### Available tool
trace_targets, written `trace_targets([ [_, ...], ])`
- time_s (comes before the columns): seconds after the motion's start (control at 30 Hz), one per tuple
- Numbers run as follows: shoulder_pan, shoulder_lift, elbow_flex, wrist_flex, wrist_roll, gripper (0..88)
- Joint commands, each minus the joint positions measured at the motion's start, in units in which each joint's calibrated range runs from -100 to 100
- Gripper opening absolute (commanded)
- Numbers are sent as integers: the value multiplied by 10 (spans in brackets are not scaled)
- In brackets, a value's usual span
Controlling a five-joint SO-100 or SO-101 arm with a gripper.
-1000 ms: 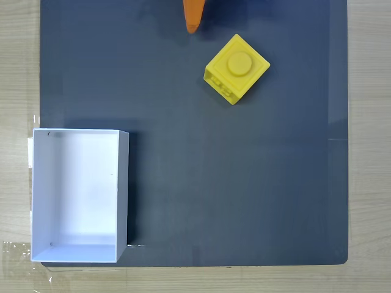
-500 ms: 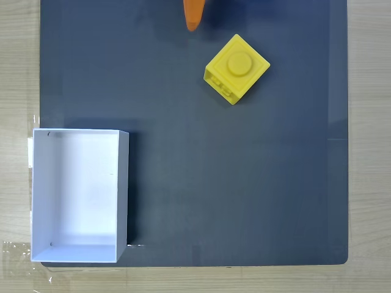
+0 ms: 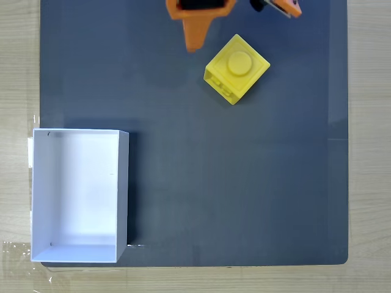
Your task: Grasp a yellow block and put it in the box
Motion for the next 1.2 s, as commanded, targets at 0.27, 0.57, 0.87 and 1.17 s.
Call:
trace_targets([
  [0.27, -91, 225, -352, 236, 3, 79],
  [0.57, -93, 279, -359, 233, 112, 324],
  [0.87, -91, 331, -324, 233, 206, 332],
  [1.17, -92, 357, -310, 233, 256, 334],
])
